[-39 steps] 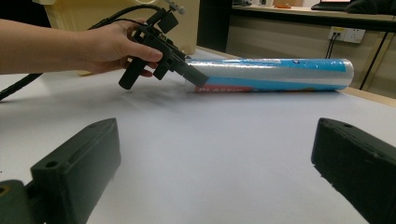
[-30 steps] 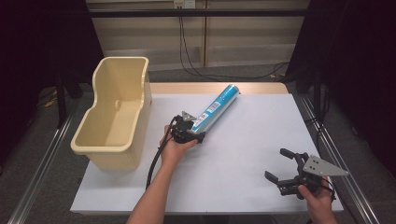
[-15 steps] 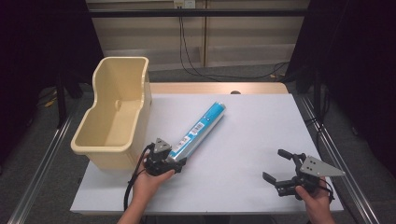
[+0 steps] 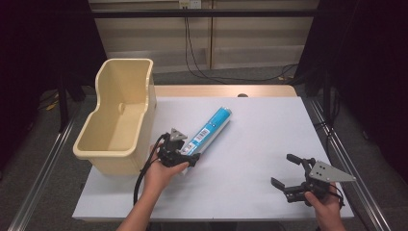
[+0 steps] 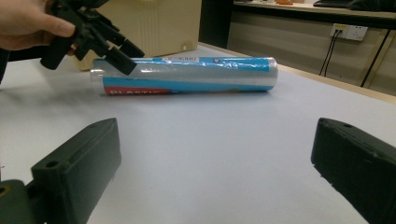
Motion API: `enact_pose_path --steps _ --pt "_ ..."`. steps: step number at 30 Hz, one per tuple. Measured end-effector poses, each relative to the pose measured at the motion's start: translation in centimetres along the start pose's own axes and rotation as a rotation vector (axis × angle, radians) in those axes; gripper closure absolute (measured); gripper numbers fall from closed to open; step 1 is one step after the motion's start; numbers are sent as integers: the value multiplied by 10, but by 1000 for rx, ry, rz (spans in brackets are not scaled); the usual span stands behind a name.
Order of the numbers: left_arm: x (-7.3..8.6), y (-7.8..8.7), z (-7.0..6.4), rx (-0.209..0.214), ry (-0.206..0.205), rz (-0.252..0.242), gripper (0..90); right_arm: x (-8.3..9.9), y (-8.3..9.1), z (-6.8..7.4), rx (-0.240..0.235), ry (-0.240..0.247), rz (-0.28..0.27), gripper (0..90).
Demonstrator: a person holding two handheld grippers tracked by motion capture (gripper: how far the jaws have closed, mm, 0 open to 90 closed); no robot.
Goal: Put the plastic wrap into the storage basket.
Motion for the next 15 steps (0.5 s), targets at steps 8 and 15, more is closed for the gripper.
enact_pose_path --steps 8,15 --pt "-42 -32 1 -11 60 67 157 1 1 -2 5 -2 2 10" --pt "-56 -56 1 -21 77 132 78 0 2 -2 8 -4 3 11"
Point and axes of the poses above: each handheld gripper's, and its own axes: y roughly backward along the jaws, x roughly out of its underside, z roughly to its left, the point moved 3 cm from there along -y, roughly forward along the jaws, and after that the axes turned 15 degrees about y, right-handed, at the moved point
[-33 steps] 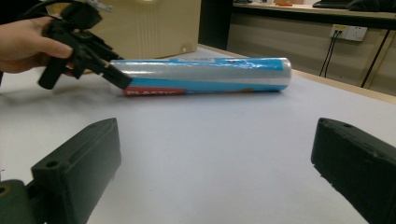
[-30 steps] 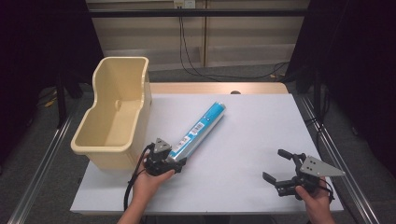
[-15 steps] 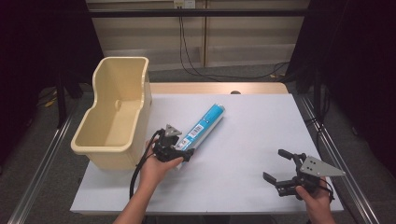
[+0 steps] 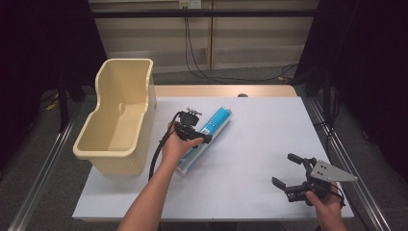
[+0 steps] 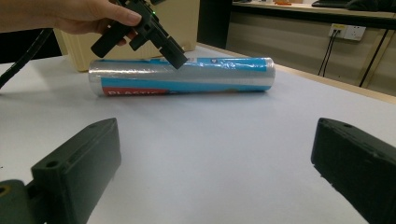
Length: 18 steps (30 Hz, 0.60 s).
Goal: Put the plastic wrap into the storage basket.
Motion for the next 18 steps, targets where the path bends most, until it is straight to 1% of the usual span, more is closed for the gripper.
enact_pose_path --steps 1,2,4,5,6,7,8,9,12,13,16,17,18 --pt "-1 -2 -1 2 -1 12 71 0 0 0 1 1 -1 10" --pt "-1 -2 -1 2 -1 12 72 0 0 0 1 1 -1 10" --pt "-3 -5 -3 -3 -14 25 65 0 0 0 -1 -4 -5 11" --pt "-3 -8 -4 5 -27 48 48 0 1 0 1 -5 -8 11" --pt "-3 -8 -4 5 -27 48 33 0 1 0 1 -5 -8 11" --pt "-4 -10 -5 -11 -41 68 31 0 1 -1 3 -4 -9 11" --pt "-4 -10 -5 -11 -41 68 29 0 1 -1 3 -4 -9 11" --pt "-5 -13 -6 -21 -43 78 27 0 0 0 2 -5 -9 11" --pt "-6 -15 -7 -16 -46 85 24 -1 1 0 3 -2 -9 11" --pt "-7 -16 -7 -29 -37 90 25 -1 1 0 2 -3 -8 12" --pt "-8 -18 -8 -33 -34 102 49 0 0 0 0 -4 -8 12" --pt "-9 -20 -9 -46 -36 121 71 0 0 -1 0 -3 -8 12" --pt "-9 -20 -9 -46 -36 121 101 0 0 -1 0 -2 -8 12"
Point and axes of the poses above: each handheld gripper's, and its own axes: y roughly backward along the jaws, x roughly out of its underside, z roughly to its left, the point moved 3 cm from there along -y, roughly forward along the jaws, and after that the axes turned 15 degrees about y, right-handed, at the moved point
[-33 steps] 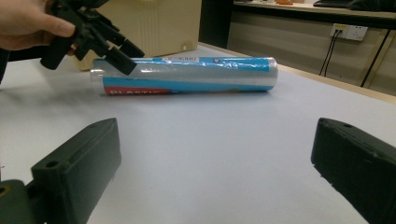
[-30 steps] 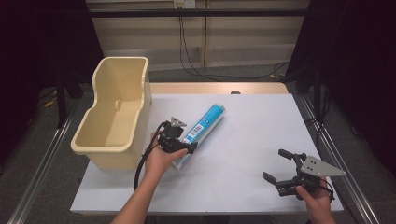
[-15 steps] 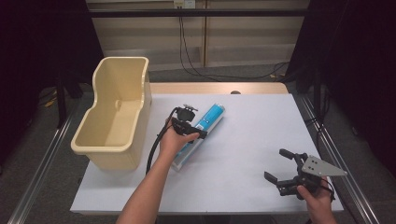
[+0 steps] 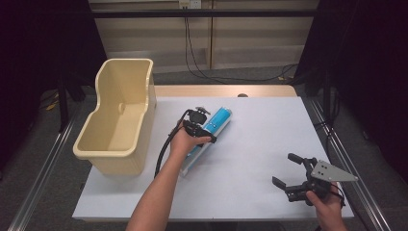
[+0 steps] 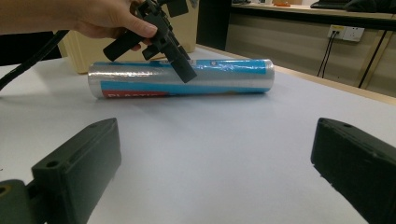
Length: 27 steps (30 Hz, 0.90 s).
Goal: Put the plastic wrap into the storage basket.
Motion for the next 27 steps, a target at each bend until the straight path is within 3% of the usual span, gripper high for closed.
enact_pose_path --steps 1,3,8,11,15,24,25,27 --pt "-1 -3 -1 1 -11 31 131 0 0 0 0 -1 -1 12" --pt "-1 -5 -2 -20 -28 47 152 0 0 0 2 -2 2 12" --pt "-2 -7 -3 -32 -29 50 209 0 0 0 -4 -3 0 12" --pt "-2 -11 -3 -23 21 96 254 0 0 0 -4 -3 1 12" --pt "-1 -14 -3 -15 51 143 284 0 -1 0 -4 -6 0 12" --pt "-4 -15 -4 -18 41 179 322 1 -2 1 -6 4 6 12" --pt "-4 -14 -7 -36 50 183 322 1 -2 0 -6 3 6 12" --pt "-3 -12 -6 -31 60 201 323 1 -2 0 -7 0 7 12"
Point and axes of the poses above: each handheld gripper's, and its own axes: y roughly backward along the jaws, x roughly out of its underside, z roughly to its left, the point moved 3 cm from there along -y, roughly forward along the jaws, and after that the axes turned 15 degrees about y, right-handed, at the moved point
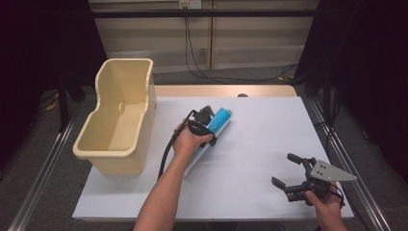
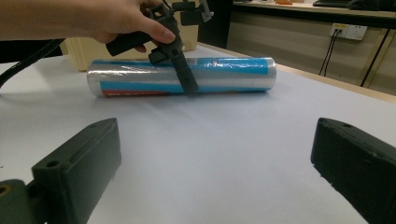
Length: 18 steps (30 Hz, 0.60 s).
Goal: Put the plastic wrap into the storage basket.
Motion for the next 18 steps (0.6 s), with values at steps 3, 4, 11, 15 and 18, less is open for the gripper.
enact_pose_path --steps 3,4,11,15,18 --pt "1 3 0 0 14 11 323 0 0 0 1 0 1 12" --pt "2 8 0 -5 25 20 323 0 0 0 0 1 -1 12" --pt "2 29 4 7 64 39 324 0 -1 0 -2 2 -2 12" --pt "0 45 5 -7 80 35 323 0 -1 1 -3 1 -4 12" --pt "-4 64 4 -8 95 26 323 0 -1 1 -4 1 -3 12"
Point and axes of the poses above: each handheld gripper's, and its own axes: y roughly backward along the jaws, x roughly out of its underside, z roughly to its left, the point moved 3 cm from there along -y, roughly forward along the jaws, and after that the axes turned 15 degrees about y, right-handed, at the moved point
